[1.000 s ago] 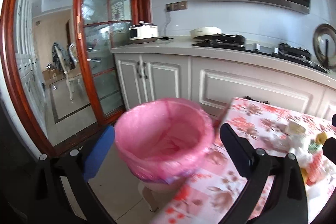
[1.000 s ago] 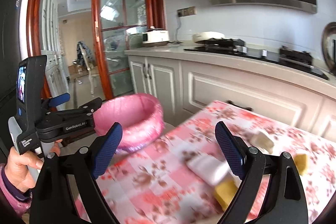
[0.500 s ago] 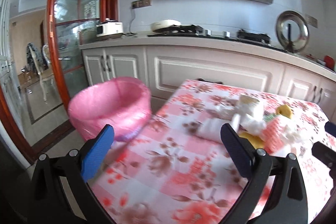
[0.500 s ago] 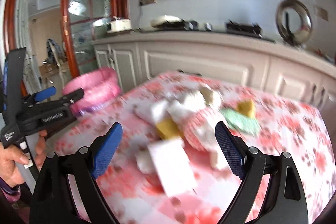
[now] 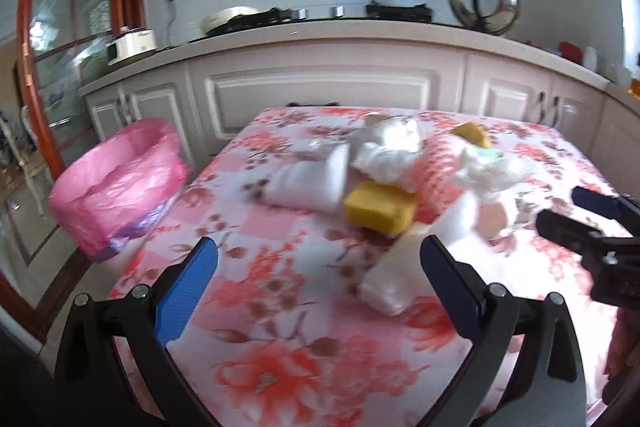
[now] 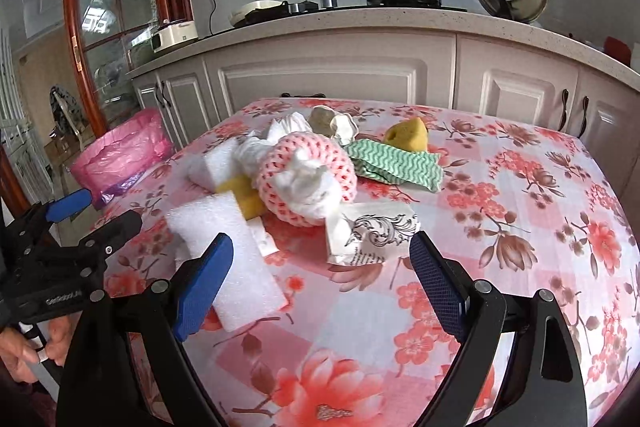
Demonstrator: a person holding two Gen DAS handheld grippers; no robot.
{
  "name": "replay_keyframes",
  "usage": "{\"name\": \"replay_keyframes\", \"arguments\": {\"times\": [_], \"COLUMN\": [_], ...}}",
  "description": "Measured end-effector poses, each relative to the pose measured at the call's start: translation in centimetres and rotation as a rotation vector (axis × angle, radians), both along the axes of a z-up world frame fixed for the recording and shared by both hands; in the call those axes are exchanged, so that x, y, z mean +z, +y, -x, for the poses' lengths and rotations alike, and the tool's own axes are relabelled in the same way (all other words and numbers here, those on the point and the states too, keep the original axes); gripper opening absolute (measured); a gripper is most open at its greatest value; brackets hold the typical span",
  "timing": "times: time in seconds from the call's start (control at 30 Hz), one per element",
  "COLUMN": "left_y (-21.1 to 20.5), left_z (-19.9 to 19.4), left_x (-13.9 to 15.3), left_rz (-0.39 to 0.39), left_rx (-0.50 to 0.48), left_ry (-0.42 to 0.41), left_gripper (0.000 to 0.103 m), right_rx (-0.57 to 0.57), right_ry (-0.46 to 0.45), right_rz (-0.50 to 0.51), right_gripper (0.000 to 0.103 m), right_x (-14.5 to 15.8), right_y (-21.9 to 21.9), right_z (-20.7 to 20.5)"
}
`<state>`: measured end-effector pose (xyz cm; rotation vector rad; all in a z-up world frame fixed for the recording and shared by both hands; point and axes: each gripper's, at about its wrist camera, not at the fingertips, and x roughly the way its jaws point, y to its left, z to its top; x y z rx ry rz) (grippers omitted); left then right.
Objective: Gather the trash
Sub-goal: 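Grasp the printed paper cup with the right tool while the left tool grasps a foam strip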
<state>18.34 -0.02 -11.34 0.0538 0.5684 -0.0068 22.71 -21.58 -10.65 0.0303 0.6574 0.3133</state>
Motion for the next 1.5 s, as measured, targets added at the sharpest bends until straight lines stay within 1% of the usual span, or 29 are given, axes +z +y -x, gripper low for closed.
{"name": "replay_keyframes", "arguments": {"times": [0.07,0.2,0.27,0.33,0.43,0.5,0.53,0.6,0.67,0.87,1.0,1.13,1.2,1.23,1.27,1.37,1.5], "left_y": [-1.0,-3.3,-4.5,-5.7,-6.9,-7.4,-7.5,-7.4,-7.0,-5.1,-3.7,-2.6,-2.1,-1.9,-1.8,-1.4,-0.8], "left_z": [-0.1,-0.5,-0.9,-1.4,-2.3,-2.8,-3.0,-2.9,-2.7,-1.9,-2.0,-2.4,-2.6,-2.7,-2.8,-2.9,-2.9], "left_x": [0.2,0.3,0.1,-0.2,-0.8,-1.1,-1.2,-1.3,-1.2,1.1,2.2,2.7,2.8,2.9,3.0,3.2,3.6], "left_rz": [0.012,-0.014,-0.024,-0.036,-0.057,-0.070,-0.070,-0.071,-0.067,-0.044,-0.031,-0.033,-0.033,-0.032,-0.030,-0.035,-0.050], "left_rx": [-0.041,-0.114,-0.142,-0.164,-0.180,-0.179,-0.180,-0.186,-0.185,-0.156,-0.128,-0.097,-0.074,-0.064,-0.052,-0.025,0.015], "left_ry": [-0.011,-0.023,-0.022,-0.022,-0.014,-0.005,-0.004,-0.001,-0.005,-0.065,-0.072,-0.069,-0.060,-0.056,-0.052,-0.043,-0.030], "left_gripper": [0.098,0.098,0.098,0.093,0.075,0.055,0.049,0.023,0.016,0.015,0.015,0.015,0.015,0.015,0.015,0.015,0.015], "right_rx": [-0.021,-0.073,-0.092,-0.111,-0.126,-0.126,-0.124,-0.117,-0.103,-0.040,-0.030,-0.039,-0.047,-0.051,-0.055,-0.064,-0.056], "right_ry": [0.002,0.001,-0.010,-0.013,-0.010,-0.007,-0.002,0.008,0.019,0.049,0.076,0.119,0.142,0.152,0.159,0.158,0.153], "right_rz": [0.000,-0.038,-0.038,-0.044,-0.042,-0.039,-0.040,-0.044,-0.046,-0.023,-0.007,0.020,0.029,0.034,0.036,0.020,0.010], "right_gripper": [0.085,0.085,0.085,0.085,0.085,0.085,0.085,0.085,0.085,0.085,0.085,0.085,0.079,0.071,0.067,0.065,0.064], "right_x": [-0.2,0.1,0.5,0.5,0.4,0.3,0.1,-0.1,-0.4,-1.5,-2.3,-3.2,-3.6,-3.9,-4.0,-4.1,-3.5], "right_y": [-0.7,-2.9,-3.6,-4.6,-5.4,-5.6,-5.7,-5.6,-5.2,-2.9,-1.6,-0.8,-0.7,-0.7,-0.8,-1.3,-1.6], "right_z": [-0.3,-0.6,-0.4,-0.3,-0.3,-0.5,-0.7,-1.1,-1.3,-2.8,-4.3,-5.9,-6.5,-6.7,-6.7,-6.5,-5.5]}}
